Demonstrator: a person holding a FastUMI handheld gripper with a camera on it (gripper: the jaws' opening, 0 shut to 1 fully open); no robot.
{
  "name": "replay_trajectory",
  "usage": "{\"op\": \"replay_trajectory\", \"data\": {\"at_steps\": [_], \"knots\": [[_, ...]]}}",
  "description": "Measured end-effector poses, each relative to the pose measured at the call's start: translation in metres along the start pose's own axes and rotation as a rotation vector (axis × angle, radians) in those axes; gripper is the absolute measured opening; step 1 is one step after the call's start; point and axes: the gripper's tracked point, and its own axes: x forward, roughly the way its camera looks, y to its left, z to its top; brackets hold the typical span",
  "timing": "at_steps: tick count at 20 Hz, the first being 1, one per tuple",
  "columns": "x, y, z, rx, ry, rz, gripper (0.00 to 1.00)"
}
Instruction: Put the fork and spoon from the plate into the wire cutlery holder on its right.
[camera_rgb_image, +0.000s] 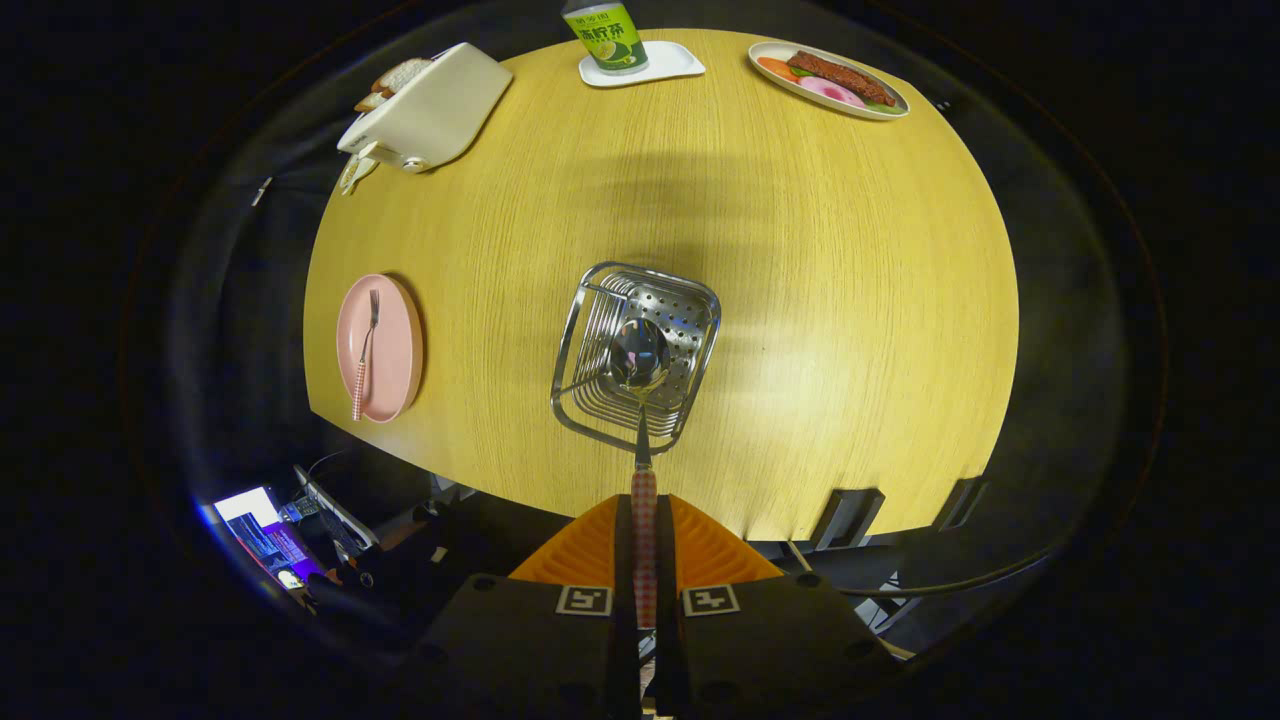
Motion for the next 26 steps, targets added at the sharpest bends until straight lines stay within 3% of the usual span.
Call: {"op": "replay_trajectory", "data": {"at_steps": [12,18,23,26], "knots": [[0.015,0.006,0.028,0.065,0.018,0.002,0.15],[-0.014,-0.002,0.035,0.086,-0.129,-0.004,0.17],[-0.063,0.056,0.045,0.080,-0.304,0.122,0.17],[-0.073,0.115,0.044,0.046,-0.348,0.217,0.28]]}}
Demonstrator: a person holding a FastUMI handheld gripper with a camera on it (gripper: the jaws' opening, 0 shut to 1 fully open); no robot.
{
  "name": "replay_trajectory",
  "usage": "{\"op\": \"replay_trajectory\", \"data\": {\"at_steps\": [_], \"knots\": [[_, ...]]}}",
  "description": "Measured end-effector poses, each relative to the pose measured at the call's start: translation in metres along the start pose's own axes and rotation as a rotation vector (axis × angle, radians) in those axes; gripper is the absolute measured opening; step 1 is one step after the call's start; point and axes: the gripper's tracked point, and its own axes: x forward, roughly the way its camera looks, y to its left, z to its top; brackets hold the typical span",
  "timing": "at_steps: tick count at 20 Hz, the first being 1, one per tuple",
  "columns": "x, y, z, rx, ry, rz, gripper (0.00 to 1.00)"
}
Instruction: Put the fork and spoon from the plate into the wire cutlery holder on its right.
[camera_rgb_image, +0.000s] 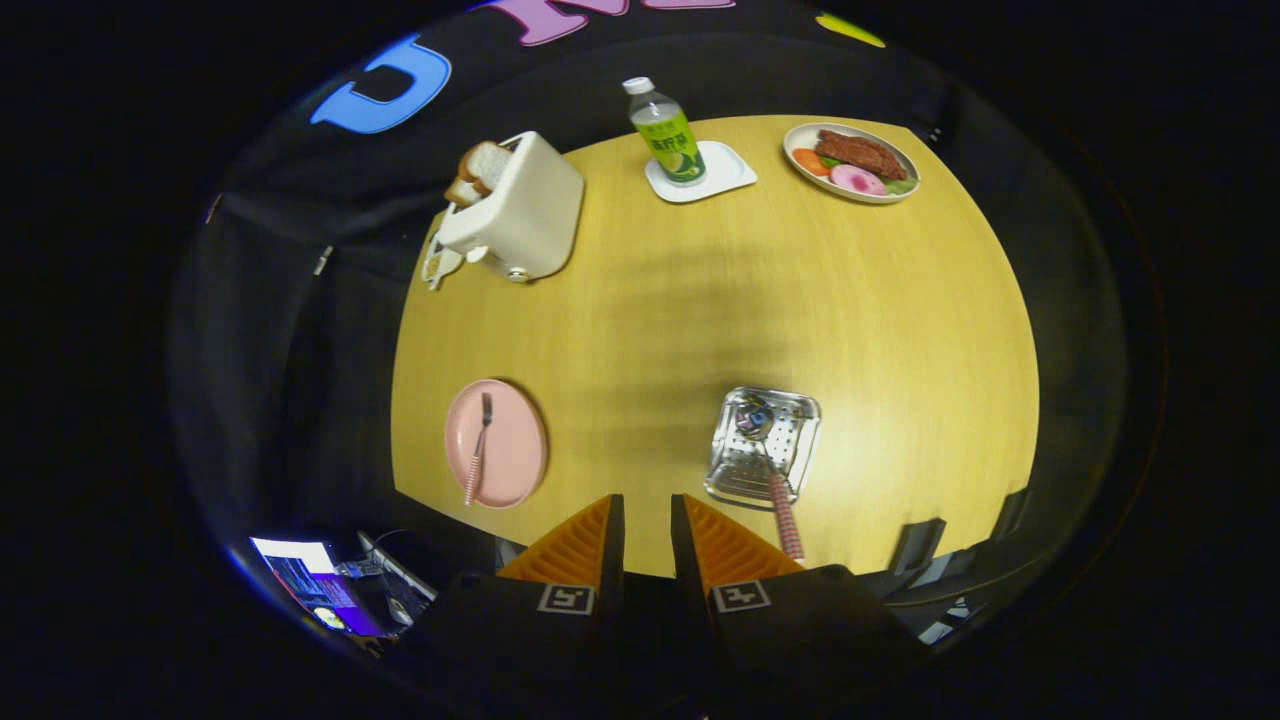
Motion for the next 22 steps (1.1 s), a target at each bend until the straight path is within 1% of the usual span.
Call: {"op": "replay_trajectory", "data": {"at_steps": [4,6,9,12,15,19,22], "knots": [[0.031,0.086,-0.024,-0.052,0.055,0.121,0.42],[0.050,0.122,-0.037,-0.066,0.092,0.159,0.42],[0.085,0.167,-0.054,-0.085,0.131,0.176,0.42],[0.121,0.200,-0.068,-0.120,0.168,0.163,0.42],[0.156,0.214,-0.083,-0.168,0.186,0.117,0.42],[0.197,0.226,-0.103,-0.146,0.229,0.074,0.42],[0.223,0.227,-0.108,-0.122,0.235,0.030,0.42]]}}
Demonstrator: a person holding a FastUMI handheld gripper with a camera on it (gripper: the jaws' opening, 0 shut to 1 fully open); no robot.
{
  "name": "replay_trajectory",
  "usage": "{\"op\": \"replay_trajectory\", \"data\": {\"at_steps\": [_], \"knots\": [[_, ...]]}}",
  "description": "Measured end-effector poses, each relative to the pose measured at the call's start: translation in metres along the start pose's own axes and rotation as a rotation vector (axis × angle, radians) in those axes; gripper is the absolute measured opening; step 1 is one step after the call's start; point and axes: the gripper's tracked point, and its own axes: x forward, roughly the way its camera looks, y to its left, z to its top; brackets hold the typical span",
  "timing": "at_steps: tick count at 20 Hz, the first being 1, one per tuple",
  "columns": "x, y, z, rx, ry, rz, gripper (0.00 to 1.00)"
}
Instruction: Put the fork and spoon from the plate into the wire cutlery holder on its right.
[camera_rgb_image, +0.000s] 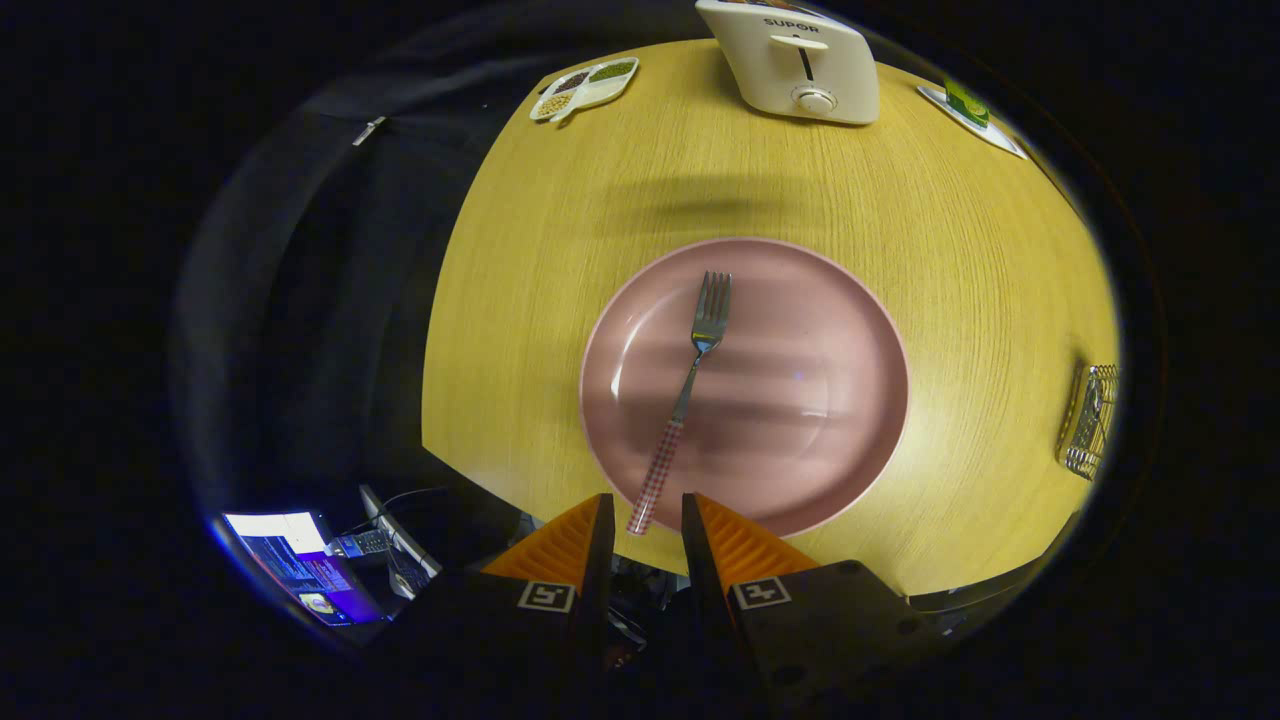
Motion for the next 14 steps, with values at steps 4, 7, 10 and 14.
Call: {"op": "replay_trajectory", "data": {"at_steps": [4,7,10,14], "knots": [[0.028,0.002,-0.001,0.020,0.027,-0.032,0.42],[0.046,-0.001,-0.007,0.021,0.040,-0.057,0.41],[0.056,-0.011,-0.006,0.038,0.027,-0.074,0.26],[0.045,-0.019,-0.007,0.067,0.054,-0.013,0.11]]}}
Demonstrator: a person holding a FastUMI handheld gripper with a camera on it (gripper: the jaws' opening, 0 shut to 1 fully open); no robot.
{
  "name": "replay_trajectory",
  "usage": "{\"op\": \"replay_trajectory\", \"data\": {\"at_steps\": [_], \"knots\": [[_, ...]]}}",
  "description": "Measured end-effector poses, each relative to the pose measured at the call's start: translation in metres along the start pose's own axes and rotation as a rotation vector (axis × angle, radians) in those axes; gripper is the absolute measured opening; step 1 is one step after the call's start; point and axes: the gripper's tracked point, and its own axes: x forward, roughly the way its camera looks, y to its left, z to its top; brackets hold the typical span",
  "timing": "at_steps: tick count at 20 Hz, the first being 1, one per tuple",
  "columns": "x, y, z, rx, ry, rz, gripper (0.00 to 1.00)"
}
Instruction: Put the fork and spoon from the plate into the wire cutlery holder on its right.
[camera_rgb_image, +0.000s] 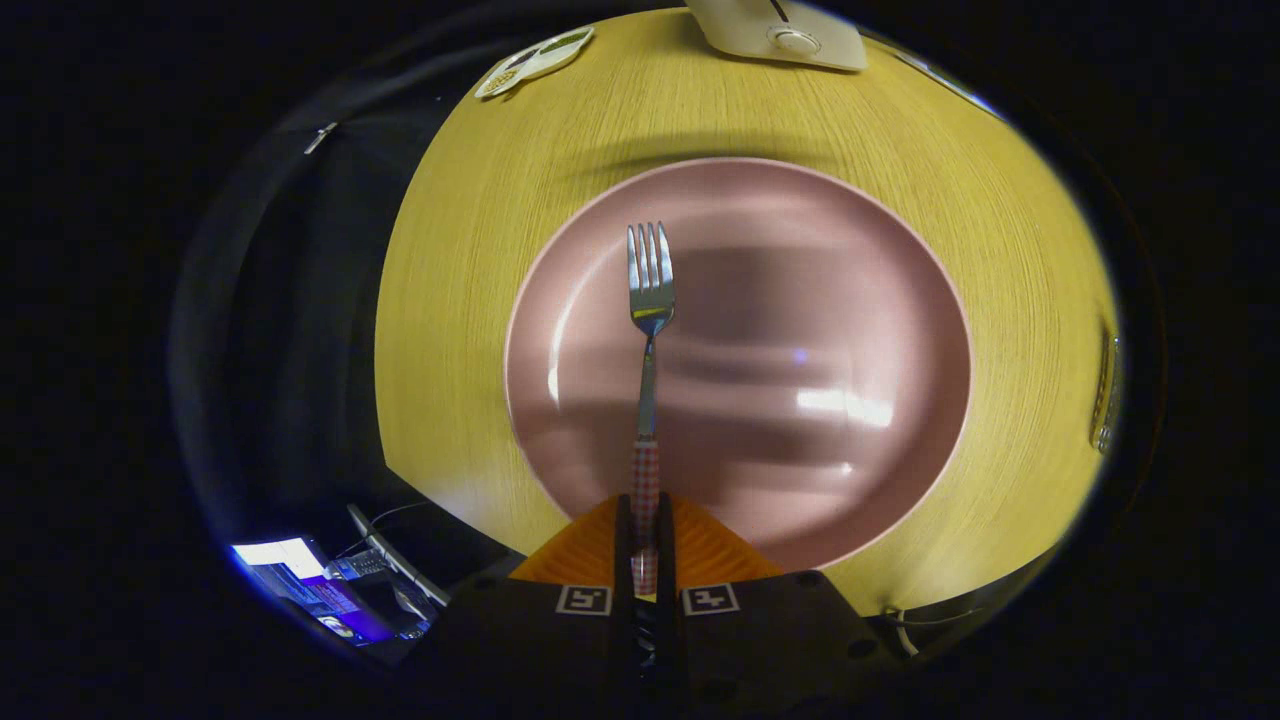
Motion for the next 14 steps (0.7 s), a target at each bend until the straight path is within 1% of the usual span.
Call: {"op": "replay_trajectory", "data": {"at_steps": [4,8,14], "knots": [[-0.030,-0.008,0.008,0.051,-0.025,0.084,0.11],[-0.086,-0.029,0.003,0.013,-0.061,0.159,0.11],[-0.177,-0.094,-0.008,-0.030,-0.130,0.179,0.11]]}}
